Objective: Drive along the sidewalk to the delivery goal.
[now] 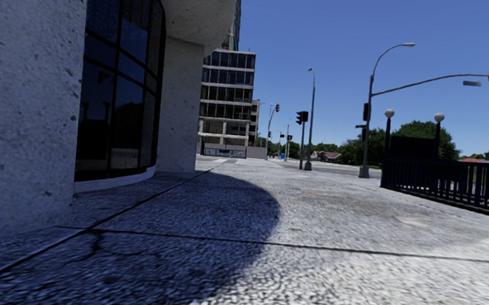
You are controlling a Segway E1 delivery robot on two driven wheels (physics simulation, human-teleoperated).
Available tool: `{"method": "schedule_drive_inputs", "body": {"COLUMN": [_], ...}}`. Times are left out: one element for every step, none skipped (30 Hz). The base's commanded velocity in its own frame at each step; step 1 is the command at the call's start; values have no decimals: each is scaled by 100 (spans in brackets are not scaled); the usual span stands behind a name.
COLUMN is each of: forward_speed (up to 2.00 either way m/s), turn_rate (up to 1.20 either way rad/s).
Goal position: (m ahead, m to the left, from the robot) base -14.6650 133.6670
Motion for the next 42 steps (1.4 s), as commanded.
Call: {"method": "schedule_drive_inputs", "body": {"forward_speed": [200, 200, 200, 200, 200, 200, 200, 200, 200, 200, 200, 200, 200, 200, 200, 200, 200, 200, 200, 200, 200, 200, 200, 200, 200, 200, 200, 200, 200, 200, 200, 200, 200, 200, 200, 200, 200, 200, 200, 200, 200, 200], "turn_rate": [0, 0, 0, 0, 0, 0, 0, 0, 0, 0, 0, 0, 0, 0, 0, 0, 0, 0, 0, 0, 0, 0, 0, 0, 0, 0, 0, 0, 0, 0, 0, 0, 0, 0, 0, 0, 0, 0, 0, 0, 0, 0]}}
